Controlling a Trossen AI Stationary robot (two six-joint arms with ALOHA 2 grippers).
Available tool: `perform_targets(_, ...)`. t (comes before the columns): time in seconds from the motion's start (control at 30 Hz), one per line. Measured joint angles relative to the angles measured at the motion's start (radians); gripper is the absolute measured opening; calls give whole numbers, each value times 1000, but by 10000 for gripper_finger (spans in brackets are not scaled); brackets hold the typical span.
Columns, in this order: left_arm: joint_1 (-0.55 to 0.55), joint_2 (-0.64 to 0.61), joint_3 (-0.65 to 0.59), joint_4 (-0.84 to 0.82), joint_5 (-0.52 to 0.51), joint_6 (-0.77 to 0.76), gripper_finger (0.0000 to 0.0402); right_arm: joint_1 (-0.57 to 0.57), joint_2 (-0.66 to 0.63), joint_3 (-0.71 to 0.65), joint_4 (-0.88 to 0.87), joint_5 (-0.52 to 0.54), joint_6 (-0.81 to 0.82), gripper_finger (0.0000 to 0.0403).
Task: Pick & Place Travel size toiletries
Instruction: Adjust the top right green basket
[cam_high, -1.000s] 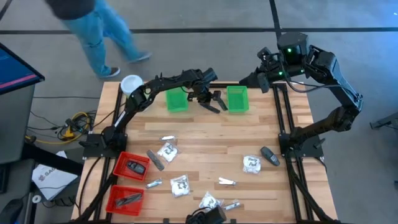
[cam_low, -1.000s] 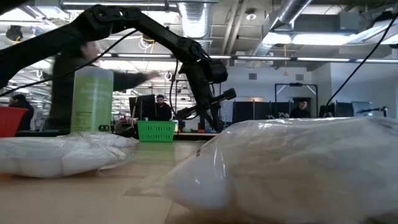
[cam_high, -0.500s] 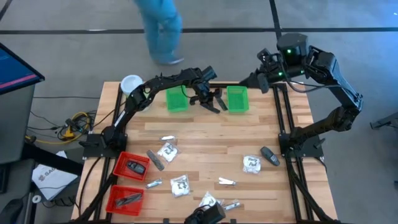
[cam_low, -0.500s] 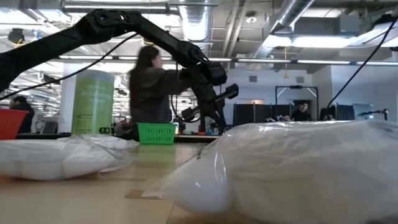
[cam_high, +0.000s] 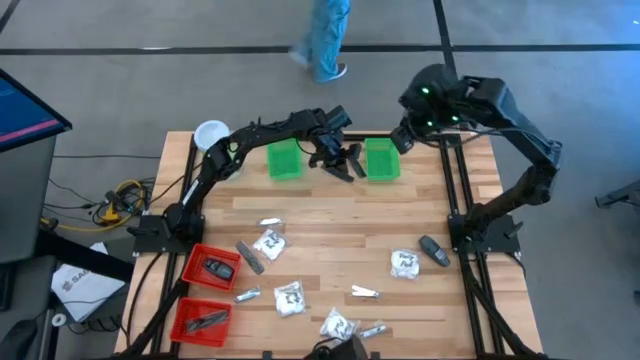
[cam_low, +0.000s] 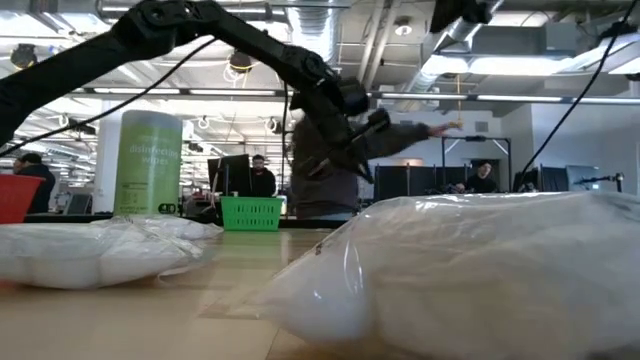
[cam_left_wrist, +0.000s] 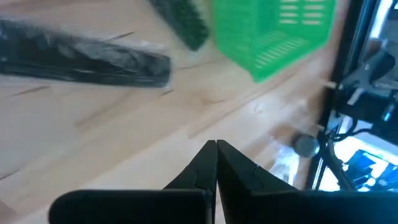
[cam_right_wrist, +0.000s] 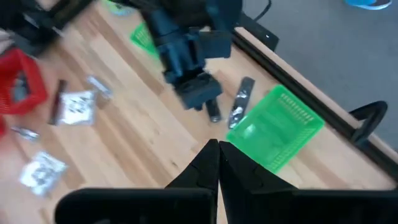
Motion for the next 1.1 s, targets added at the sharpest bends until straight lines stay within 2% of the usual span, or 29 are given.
perform_targets(0.17, -18, -17, -3, -14, -80, 69, 0, -45, 84, 0, 1, -16, -84, 0)
perform_targets(0.27, -33, -42, -3, -70, -115, 143, 0, -82, 114, 0, 5, -64, -134, 0)
perform_targets(0.43, -69, -79, -3, -143, -293, 274, 1, -156, 135, 0, 19, -125, -194, 0)
perform_targets(0.57, -47, -69, -2, -132, -330, 255, 1, -219, 132, 0, 42, -207, -224, 0)
perform_targets(0.67, -26, -26, -3, -126, -284, 226, 1, -257, 132, 0, 59, -288, -222, 0)
perform_targets(0.87, -30, 43, -4, -38, -109, 178, 1, -282, 132, 0, 64, -315, -224, 0)
perform_targets(1.1, -7, 61, -3, 14, -82, 147, 0, -287, 132, 0, 53, -315, -236, 0)
